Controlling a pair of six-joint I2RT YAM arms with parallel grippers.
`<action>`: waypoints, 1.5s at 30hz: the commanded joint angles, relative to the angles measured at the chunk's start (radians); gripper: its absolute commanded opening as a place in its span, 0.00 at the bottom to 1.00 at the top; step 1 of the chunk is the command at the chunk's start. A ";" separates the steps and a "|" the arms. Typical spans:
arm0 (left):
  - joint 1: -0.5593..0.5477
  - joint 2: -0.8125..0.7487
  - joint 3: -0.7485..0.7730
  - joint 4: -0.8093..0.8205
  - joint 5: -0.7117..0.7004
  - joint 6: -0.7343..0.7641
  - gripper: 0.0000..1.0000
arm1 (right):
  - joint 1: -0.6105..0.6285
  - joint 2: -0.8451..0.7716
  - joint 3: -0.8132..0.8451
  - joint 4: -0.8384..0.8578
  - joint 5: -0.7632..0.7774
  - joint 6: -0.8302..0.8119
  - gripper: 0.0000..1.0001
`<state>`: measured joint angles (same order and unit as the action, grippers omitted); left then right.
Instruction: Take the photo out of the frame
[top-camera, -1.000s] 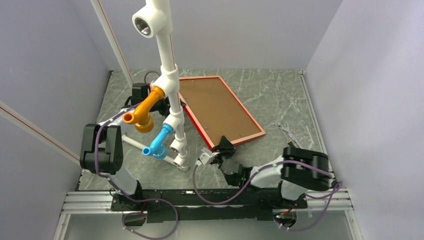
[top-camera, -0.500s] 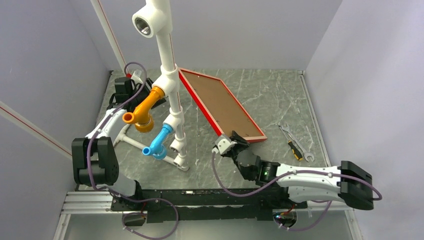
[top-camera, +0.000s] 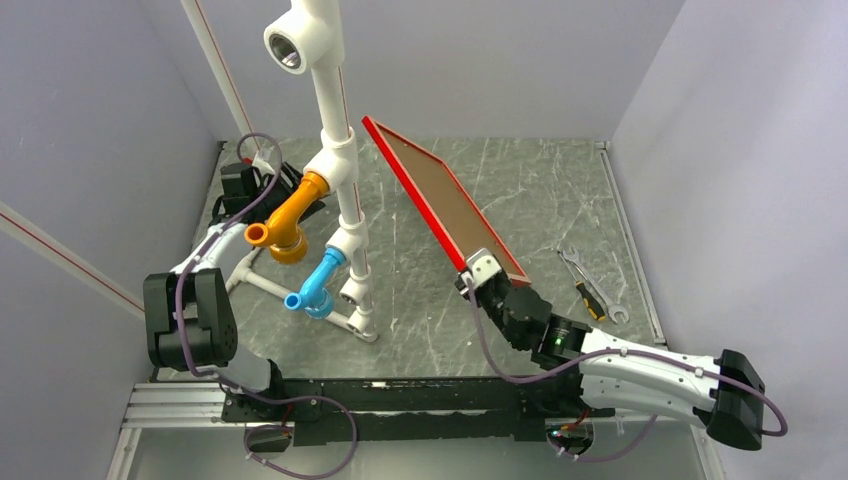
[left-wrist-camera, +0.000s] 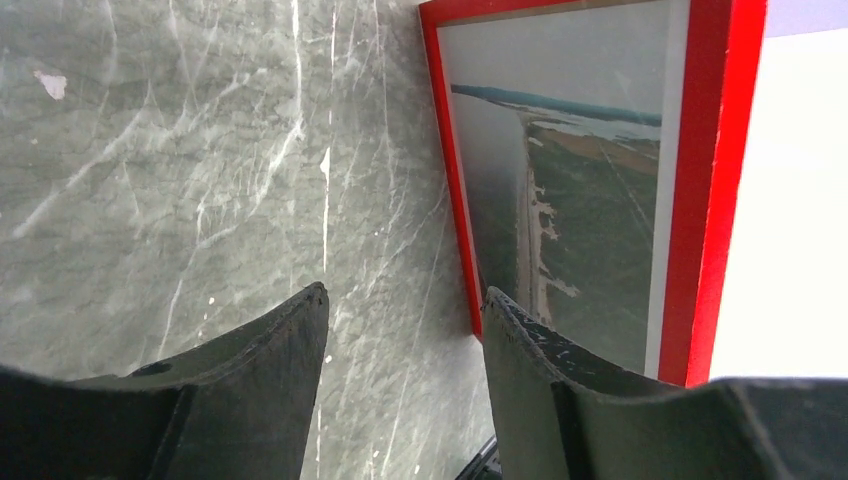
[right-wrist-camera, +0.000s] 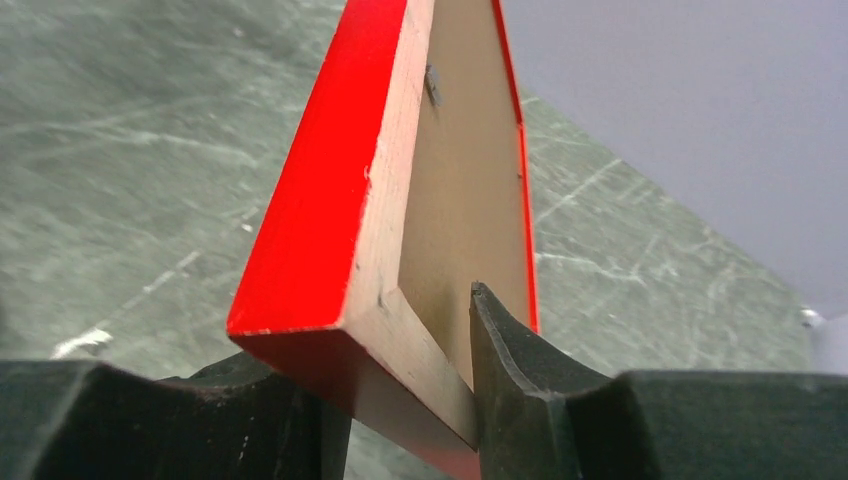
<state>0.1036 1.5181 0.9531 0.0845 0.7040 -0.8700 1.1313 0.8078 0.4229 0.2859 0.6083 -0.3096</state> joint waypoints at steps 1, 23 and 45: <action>0.011 0.014 -0.009 0.070 0.029 -0.029 0.61 | -0.023 -0.034 0.007 0.006 -0.265 0.551 0.00; 0.019 0.016 -0.025 0.102 0.041 -0.055 0.60 | -0.194 -0.150 0.019 -0.036 -0.466 0.718 0.00; 0.023 0.018 -0.027 0.107 0.047 -0.056 0.60 | -0.431 -0.132 0.007 0.014 -0.759 0.911 0.00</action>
<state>0.1165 1.5295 0.9237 0.1452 0.7395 -0.9150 0.7525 0.6815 0.4751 0.2943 0.0566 0.4473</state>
